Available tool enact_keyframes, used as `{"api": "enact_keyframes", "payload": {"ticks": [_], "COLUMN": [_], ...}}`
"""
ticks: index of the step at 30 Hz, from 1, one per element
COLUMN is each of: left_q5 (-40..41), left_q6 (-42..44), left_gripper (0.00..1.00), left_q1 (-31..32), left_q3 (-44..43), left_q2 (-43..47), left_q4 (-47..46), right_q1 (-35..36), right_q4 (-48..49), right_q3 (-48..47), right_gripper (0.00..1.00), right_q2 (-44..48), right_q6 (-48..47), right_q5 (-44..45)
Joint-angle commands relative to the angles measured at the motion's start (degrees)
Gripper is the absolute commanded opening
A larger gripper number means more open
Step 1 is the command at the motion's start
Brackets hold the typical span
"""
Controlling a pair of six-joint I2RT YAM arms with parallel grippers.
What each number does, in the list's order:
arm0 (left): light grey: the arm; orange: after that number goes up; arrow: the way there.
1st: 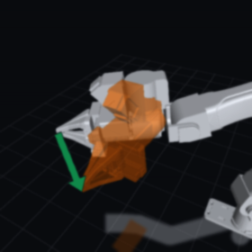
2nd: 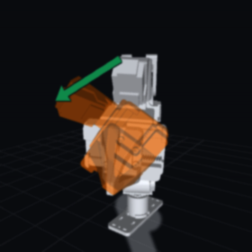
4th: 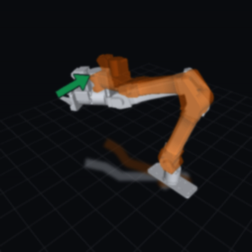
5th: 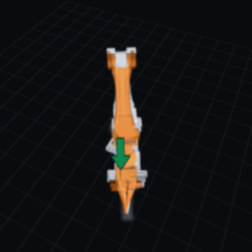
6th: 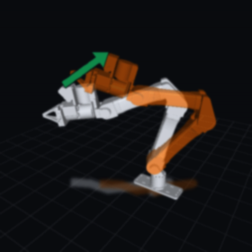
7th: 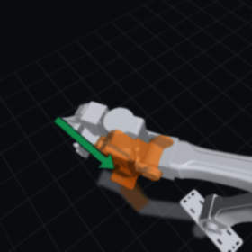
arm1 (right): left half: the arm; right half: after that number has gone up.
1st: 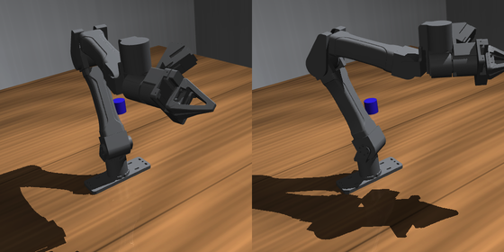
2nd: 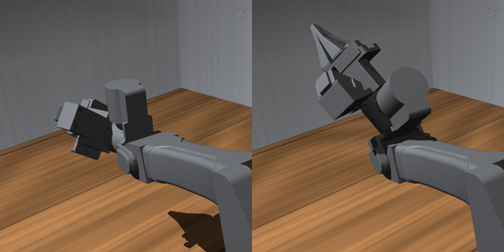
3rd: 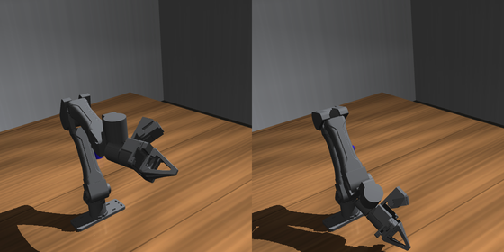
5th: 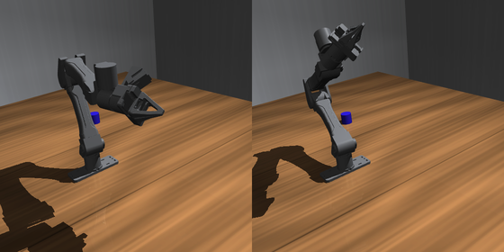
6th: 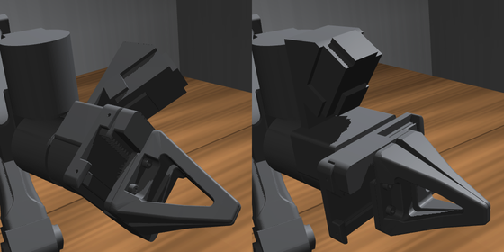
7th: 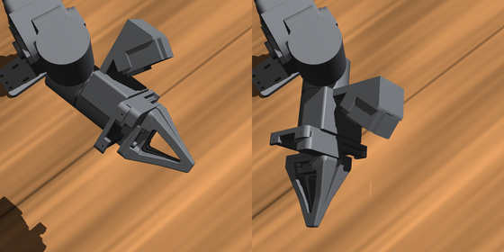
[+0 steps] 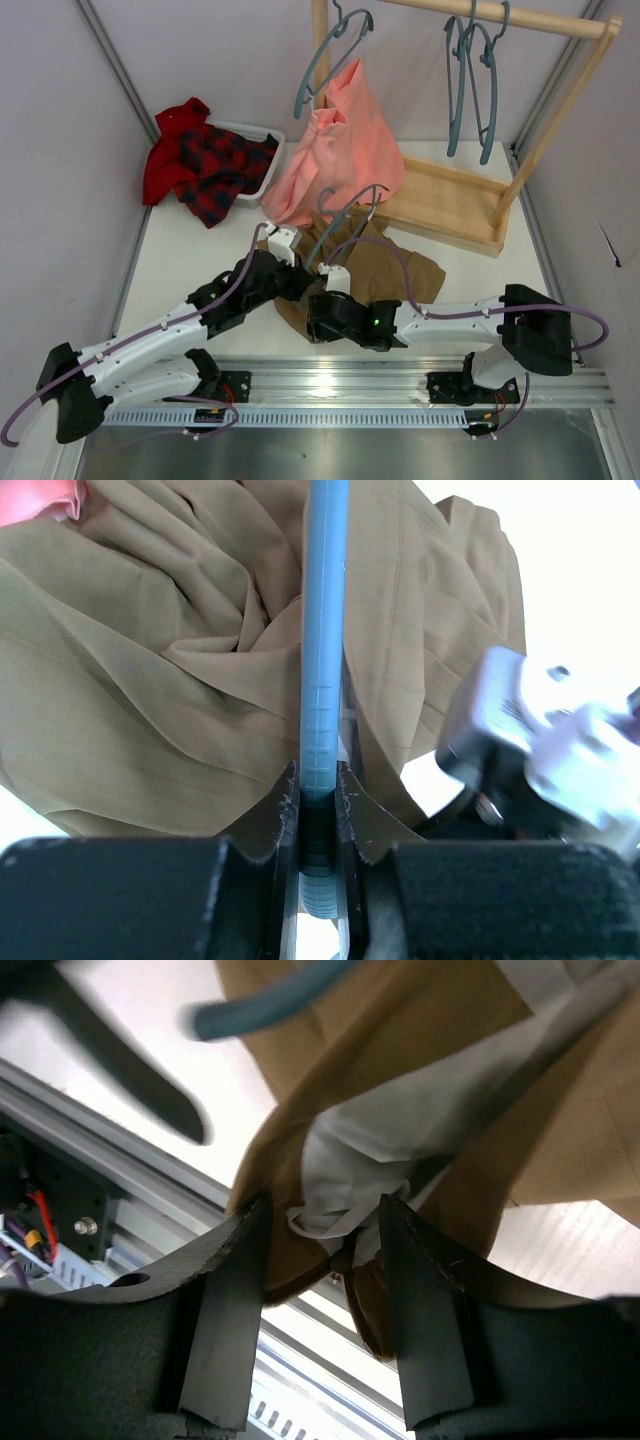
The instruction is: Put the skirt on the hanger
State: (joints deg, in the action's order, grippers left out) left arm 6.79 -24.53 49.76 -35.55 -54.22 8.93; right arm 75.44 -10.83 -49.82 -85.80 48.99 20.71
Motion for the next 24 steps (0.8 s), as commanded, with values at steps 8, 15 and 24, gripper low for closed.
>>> {"api": "enact_keyframes", "payload": {"ticks": [8,15,24], "left_q5": [-0.11,-0.11,0.24], "left_q6": [-1.22,-1.04,-1.04], "left_gripper": [0.0,0.0,0.0], "left_q1": [0.25,0.16,0.17], "left_q3": [0.04,-0.05,0.04], "left_q2": [2.45,2.45,2.8], "left_q4": [-4.44,-4.27,-4.09], "right_q1": [-1.08,-2.14,-2.66], "right_q4": [-0.33,3.0,9.86], "right_q3": [4.73,7.19,10.01], "right_gripper": [0.51,0.38,0.28], "right_q2": [4.06,3.36,3.45], "right_q6": [5.85,6.99,7.79], "right_q5": [-0.41,-2.86,-5.06]}}
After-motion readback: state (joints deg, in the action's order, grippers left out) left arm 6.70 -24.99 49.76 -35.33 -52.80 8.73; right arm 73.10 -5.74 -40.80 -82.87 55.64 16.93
